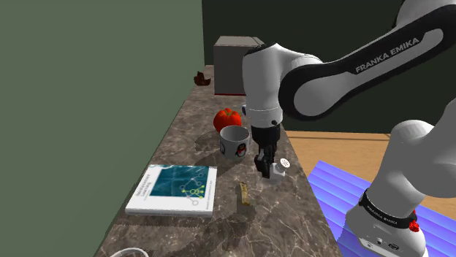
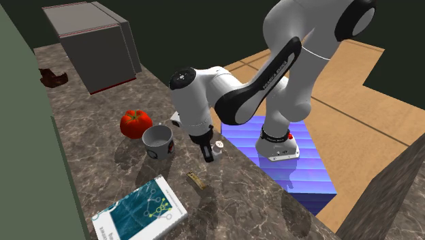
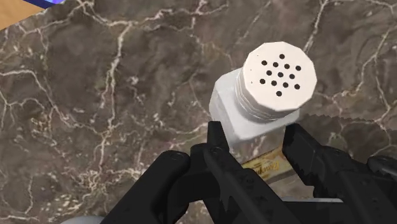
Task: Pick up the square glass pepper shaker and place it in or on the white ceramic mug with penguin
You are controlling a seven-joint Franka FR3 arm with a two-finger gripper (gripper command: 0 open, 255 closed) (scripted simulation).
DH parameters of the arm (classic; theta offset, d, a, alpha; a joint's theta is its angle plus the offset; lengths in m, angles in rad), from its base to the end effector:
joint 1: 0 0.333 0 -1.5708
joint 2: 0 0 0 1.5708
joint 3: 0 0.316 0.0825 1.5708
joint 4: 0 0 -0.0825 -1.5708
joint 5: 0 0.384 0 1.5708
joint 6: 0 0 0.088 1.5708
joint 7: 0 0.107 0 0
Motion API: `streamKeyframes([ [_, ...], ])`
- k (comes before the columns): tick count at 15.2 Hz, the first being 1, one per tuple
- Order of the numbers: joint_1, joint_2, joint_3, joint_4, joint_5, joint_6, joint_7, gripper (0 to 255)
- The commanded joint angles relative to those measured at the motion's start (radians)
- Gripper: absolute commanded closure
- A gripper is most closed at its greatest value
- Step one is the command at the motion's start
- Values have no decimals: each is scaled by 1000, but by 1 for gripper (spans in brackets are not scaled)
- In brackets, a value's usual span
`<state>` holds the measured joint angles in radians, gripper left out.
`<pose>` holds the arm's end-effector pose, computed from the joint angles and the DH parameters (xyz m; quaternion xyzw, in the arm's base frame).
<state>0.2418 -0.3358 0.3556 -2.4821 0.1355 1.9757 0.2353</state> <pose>0.3356 0.2376 0.3894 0.9868 0.1329 -0.0860 0.0347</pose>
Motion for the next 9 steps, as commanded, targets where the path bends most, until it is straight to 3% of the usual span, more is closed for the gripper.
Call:
streamKeyframes([
  [1,1,-16,-4,15,2,-32,-2,255],
  [9,1,-59,-19,90,1,-148,-7,255],
])
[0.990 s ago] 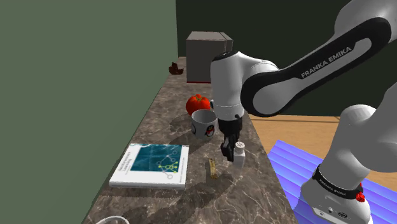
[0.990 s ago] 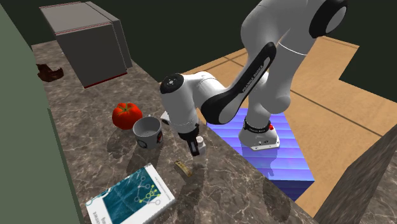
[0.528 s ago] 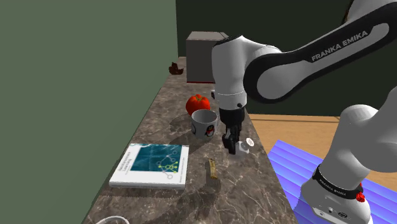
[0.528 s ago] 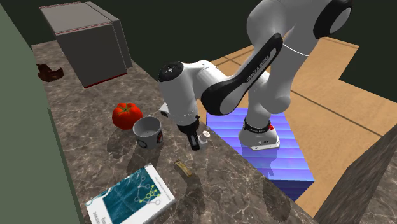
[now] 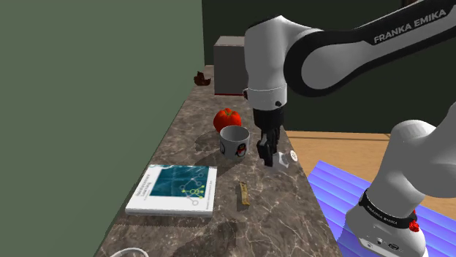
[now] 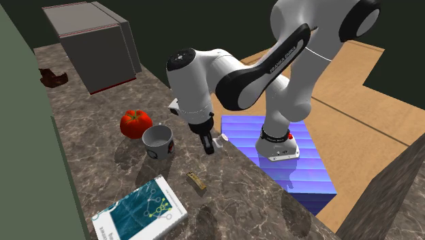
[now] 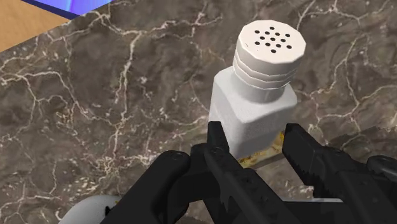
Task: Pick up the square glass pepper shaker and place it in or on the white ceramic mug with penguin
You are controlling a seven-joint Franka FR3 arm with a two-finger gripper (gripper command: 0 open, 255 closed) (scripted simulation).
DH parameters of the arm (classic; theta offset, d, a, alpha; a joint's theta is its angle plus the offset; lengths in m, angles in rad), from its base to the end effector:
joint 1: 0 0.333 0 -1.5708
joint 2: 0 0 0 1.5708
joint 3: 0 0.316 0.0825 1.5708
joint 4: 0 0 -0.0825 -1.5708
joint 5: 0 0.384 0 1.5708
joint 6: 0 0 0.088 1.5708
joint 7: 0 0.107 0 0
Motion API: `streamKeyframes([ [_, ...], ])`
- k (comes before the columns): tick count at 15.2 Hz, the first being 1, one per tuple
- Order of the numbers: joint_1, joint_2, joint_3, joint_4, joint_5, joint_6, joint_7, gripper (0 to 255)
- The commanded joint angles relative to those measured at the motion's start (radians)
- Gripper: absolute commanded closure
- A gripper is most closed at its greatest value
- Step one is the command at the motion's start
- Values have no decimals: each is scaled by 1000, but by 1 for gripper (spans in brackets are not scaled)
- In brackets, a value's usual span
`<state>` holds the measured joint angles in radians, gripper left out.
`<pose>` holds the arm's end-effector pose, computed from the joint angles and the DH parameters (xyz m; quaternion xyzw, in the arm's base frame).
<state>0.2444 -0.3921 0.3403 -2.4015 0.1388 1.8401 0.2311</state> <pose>0.3337 0.2386 0.4379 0.9868 0.1330 -0.0860 0.0346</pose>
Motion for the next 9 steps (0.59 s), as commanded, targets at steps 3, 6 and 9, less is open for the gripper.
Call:
streamKeyframes([
  [3,-2,-14,-9,41,-3,-56,-4,255],
  [6,-3,-23,-14,74,-5,-98,-5,255],
  [9,-4,-30,-18,108,-6,-139,-5,255],
])
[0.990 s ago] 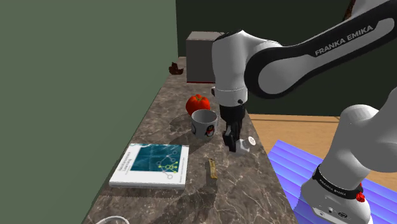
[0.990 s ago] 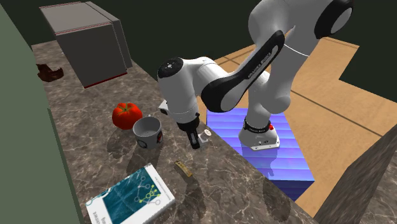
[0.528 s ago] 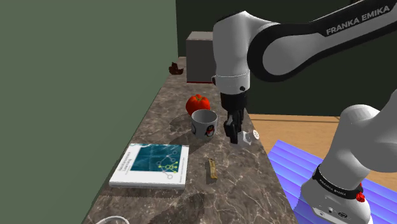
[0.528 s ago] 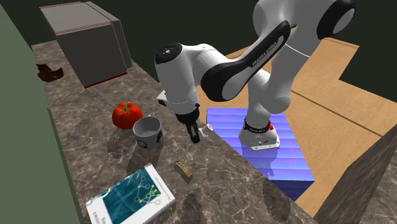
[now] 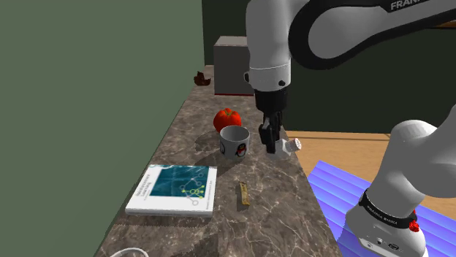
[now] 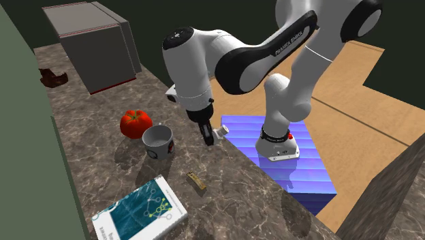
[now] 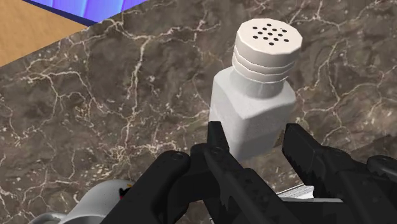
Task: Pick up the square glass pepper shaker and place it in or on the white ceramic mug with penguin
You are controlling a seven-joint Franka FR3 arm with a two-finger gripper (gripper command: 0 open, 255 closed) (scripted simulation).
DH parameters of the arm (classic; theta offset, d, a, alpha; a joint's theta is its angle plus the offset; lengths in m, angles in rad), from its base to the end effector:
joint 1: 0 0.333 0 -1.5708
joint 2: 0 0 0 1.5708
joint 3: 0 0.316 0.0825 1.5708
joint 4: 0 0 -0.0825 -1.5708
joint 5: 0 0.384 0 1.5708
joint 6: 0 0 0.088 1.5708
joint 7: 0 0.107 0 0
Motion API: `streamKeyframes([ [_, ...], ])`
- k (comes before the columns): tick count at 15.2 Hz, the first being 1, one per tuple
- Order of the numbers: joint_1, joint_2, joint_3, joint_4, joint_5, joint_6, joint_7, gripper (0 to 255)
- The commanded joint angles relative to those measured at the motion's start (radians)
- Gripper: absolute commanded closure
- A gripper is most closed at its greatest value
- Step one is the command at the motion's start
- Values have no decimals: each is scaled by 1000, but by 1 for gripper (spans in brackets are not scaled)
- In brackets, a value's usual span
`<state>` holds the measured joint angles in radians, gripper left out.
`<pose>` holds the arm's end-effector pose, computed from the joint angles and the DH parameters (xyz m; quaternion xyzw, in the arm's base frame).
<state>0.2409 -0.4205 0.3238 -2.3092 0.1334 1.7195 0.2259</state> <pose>0.3346 0.2372 0.4831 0.9868 0.1329 -0.0861 0.0347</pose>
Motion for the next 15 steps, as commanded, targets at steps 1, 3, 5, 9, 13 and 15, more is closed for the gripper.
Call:
streamKeyframes([
  [1,-1,-4,-3,28,-2,-32,0,255],
  [3,-13,19,-14,53,-16,-35,-15,255],
  [5,-35,69,-34,94,-43,-30,-44,255],
  [9,-75,173,-71,189,-92,-25,-97,255],
  [13,-109,285,-103,303,-135,-30,-146,255],
  [15,-124,343,-118,368,-154,-37,-169,255],
])
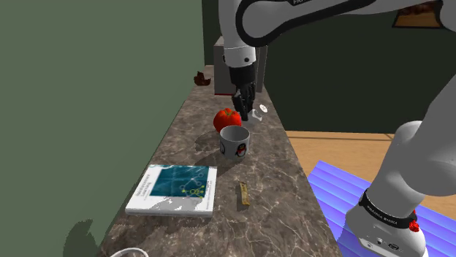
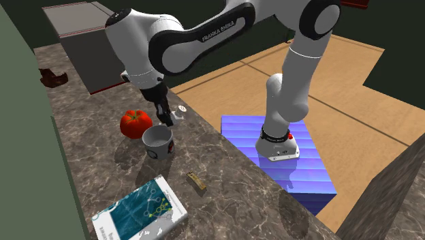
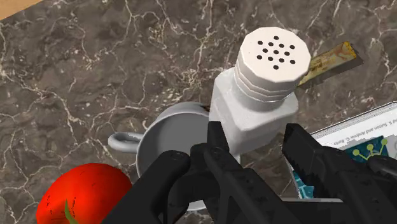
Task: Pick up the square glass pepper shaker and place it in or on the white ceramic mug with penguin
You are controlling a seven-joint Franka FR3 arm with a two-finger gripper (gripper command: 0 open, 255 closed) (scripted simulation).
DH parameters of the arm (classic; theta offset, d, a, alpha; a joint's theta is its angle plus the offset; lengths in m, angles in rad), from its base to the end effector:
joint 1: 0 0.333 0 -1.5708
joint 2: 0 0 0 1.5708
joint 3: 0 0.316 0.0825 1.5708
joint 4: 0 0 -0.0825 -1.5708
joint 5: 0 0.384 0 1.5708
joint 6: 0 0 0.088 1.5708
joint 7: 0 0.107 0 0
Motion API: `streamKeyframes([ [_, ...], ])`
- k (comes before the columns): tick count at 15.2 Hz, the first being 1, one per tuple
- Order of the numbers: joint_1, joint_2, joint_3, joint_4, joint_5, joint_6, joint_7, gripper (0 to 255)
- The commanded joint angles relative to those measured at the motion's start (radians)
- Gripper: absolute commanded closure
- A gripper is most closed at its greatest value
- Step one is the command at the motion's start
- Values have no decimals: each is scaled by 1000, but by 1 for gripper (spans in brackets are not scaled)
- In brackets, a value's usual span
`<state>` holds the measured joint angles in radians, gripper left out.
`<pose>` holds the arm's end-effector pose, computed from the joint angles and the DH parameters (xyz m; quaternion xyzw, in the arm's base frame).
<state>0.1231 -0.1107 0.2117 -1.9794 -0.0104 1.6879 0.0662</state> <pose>0.4773 0.1684 0.5000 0.9868 0.1327 -0.0864 0.0345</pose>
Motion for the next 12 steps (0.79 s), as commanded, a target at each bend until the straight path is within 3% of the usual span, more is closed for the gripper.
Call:
streamKeyframes([
  [1,-13,64,-12,73,-19,-10,-20,255],
  [7,-48,249,-48,303,-63,-54,-84,255],
  [12,-49,254,-49,243,-65,11,-80,255],
])
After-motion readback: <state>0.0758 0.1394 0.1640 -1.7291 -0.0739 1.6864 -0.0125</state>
